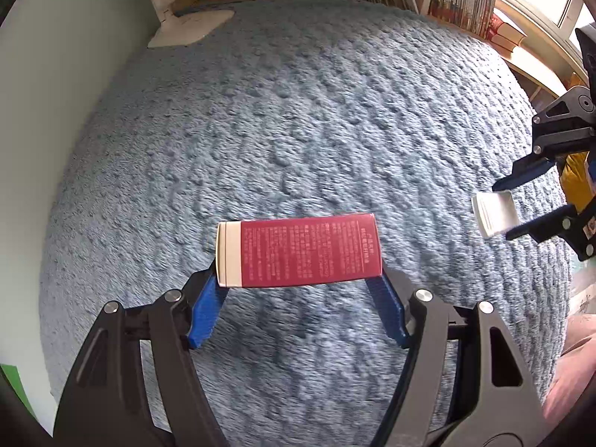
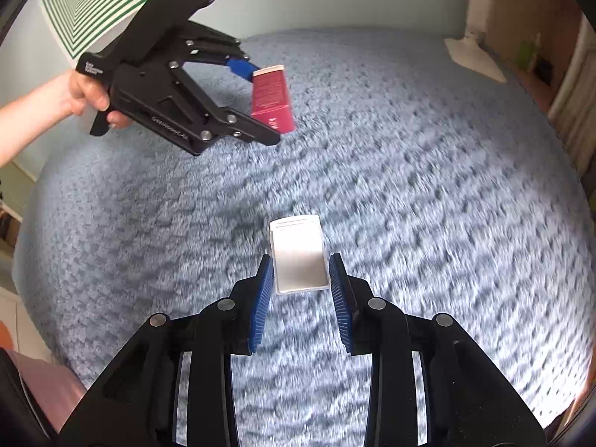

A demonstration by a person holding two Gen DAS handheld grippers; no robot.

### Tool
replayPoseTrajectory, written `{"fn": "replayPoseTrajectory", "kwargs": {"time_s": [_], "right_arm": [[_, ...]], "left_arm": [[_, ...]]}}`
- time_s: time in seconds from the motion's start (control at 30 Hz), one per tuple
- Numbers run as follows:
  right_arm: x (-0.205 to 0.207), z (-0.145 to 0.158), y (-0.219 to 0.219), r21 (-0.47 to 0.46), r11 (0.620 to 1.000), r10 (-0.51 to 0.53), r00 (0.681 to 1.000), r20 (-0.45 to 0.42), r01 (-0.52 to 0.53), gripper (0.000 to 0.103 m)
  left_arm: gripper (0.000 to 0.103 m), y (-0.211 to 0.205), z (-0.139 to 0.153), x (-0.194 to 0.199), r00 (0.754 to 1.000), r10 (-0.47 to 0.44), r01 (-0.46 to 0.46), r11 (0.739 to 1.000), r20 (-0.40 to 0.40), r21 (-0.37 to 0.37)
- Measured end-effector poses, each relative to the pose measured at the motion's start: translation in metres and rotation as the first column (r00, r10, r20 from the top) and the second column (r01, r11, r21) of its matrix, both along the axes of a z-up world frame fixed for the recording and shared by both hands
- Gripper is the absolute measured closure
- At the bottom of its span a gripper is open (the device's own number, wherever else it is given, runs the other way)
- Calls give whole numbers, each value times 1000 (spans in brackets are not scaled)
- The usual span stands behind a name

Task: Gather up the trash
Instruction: 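Lift the red box and small white box and carry them over the teal wastebasket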

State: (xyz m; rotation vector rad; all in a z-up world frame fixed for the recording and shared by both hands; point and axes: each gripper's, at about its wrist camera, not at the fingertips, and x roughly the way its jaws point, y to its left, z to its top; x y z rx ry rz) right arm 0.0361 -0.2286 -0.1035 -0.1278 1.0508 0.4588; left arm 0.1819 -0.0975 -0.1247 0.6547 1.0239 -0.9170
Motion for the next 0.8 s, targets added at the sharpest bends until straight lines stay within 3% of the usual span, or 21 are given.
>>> {"fn": "replayPoseTrajectory", "kwargs": {"time_s": [0.43, 0.8], "right_arm": [[-84, 7, -41, 47, 989, -145, 989, 16, 144, 71], [-161, 20, -106, 114, 953, -287, 956, 55, 280, 71]], "left_arm": [[36, -26, 7, -61, 1000, 19, -19, 999, 17, 30], [36, -88, 27, -139, 997, -41, 38, 998, 63, 48]]}}
